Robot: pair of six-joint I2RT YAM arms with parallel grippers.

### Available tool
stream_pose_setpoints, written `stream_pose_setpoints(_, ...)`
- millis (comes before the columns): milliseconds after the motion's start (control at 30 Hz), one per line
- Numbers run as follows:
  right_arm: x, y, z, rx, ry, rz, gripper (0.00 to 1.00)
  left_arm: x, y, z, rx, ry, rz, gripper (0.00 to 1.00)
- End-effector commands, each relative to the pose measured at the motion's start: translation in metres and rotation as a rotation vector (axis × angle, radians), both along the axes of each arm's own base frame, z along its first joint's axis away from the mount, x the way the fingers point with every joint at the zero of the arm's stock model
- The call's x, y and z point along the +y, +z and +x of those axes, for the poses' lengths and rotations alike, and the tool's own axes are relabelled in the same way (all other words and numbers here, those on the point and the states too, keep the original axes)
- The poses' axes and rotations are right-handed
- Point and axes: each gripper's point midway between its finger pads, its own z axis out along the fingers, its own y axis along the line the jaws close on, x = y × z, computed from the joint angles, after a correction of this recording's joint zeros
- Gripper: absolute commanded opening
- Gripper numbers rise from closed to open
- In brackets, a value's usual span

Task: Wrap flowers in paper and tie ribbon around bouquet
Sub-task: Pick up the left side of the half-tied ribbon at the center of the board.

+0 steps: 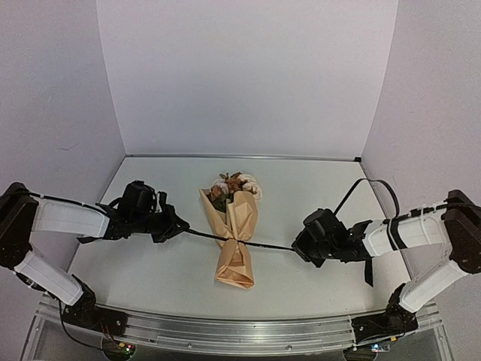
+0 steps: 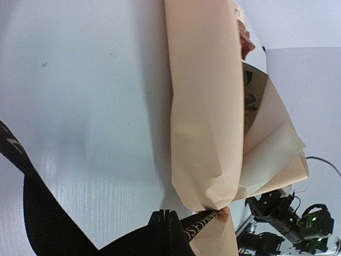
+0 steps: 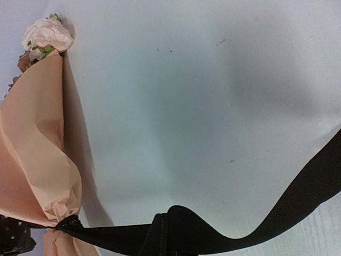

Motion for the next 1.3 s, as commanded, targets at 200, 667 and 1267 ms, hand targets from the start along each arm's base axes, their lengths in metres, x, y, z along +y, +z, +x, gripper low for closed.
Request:
stream_pose_setpoints(200, -0.012, -0.015, -0.012, 0.055, 0.152, -0.237, 0.38, -0.031, -0.003, -0.005, -0.137, -0.229, 0.128, 0.0)
stream_pose_setpoints(667, 0.057, 0.077, 0.013, -0.22, 0.46, -0.237, 0.61, -0.123, 0.061, -0.022, -0.392, -0.639, -0.009, 0.07)
stream_pose_setpoints(1267, 0.064, 0.062, 0.026, -0.142, 0.331, -0.029, 0.63, -0.189, 0.035, -0.044, -0.39, -0.928, 0.089, 0.32)
